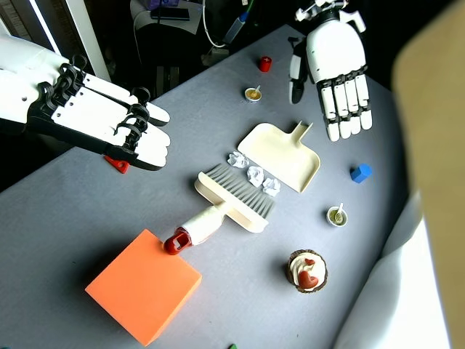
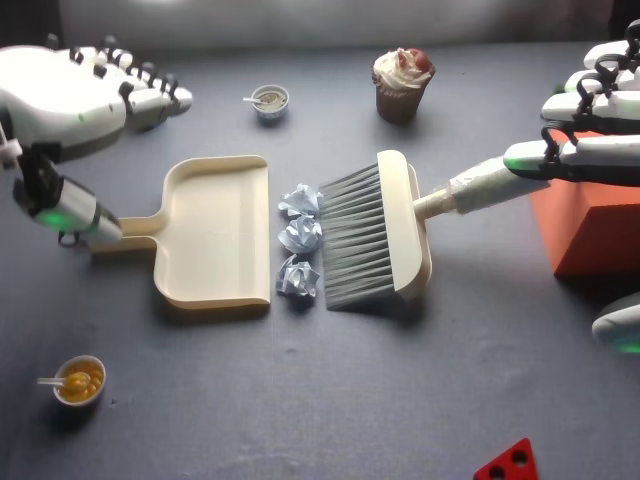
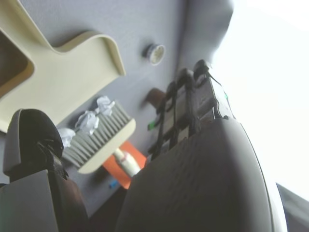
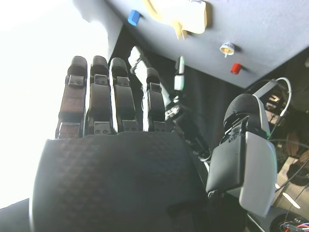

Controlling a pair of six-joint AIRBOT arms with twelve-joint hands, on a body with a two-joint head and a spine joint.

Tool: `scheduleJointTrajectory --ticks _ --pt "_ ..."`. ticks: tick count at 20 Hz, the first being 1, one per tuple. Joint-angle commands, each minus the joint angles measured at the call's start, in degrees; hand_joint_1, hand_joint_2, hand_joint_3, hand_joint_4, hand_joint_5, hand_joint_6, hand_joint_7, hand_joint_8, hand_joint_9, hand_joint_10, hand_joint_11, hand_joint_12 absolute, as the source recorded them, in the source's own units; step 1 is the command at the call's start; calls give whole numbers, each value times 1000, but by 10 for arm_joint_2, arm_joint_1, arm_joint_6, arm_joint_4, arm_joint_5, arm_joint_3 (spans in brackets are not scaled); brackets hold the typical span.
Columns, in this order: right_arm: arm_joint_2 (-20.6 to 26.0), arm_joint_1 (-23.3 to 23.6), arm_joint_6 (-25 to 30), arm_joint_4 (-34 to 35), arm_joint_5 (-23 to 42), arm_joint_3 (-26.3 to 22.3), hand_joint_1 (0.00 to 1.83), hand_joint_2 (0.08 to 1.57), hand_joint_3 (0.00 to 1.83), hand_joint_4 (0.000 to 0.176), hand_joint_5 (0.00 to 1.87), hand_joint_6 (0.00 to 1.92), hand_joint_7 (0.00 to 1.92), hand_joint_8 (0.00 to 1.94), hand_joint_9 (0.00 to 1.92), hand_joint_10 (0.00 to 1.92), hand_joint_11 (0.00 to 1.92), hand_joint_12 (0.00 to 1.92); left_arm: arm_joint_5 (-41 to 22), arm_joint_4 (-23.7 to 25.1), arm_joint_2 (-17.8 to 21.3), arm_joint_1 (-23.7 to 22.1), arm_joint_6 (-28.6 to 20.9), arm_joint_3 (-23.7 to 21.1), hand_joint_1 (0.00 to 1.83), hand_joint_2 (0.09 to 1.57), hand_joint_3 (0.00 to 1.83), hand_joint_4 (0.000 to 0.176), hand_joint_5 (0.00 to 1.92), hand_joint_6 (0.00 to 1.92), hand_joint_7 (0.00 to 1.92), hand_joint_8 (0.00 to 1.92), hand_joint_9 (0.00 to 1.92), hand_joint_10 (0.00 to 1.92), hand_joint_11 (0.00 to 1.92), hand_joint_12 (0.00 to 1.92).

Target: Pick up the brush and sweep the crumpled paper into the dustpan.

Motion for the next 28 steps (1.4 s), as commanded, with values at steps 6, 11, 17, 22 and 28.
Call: scheduleJointTrajectory --ticks 6,11,17,22,28 --pt "4 8 -5 3 56 1 0 946 2 0 110 0 153 0 166 3 130 16 -114 -189 -13 26 186 -9 855 1004 0 4 125 16 122 8 120 8 90 31" --pt "4 8 -5 3 53 0 0 947 2 0 153 10 197 11 200 10 154 21 -151 -237 -27 56 213 -1 810 1006 6 0 163 2 195 2 179 3 141 42" --pt "4 8 -7 6 54 0 0 957 4 0 131 0 175 0 191 2 149 15 -167 -295 -45 77 256 16 772 1057 15 21 223 17 219 6 194 4 157 42" --pt "4 8 -7 9 54 -1 0 976 9 0 112 1 165 2 179 2 141 10 -173 -315 -59 95 276 30 768 1072 7 34 288 25 233 5 200 3 153 36" --pt "6 8 -8 5 54 -3 0 980 4 0 113 9 155 6 170 7 138 7 -183 -323 -69 110 285 37 765 1086 2 38 365 12 265 4 221 3 166 34"
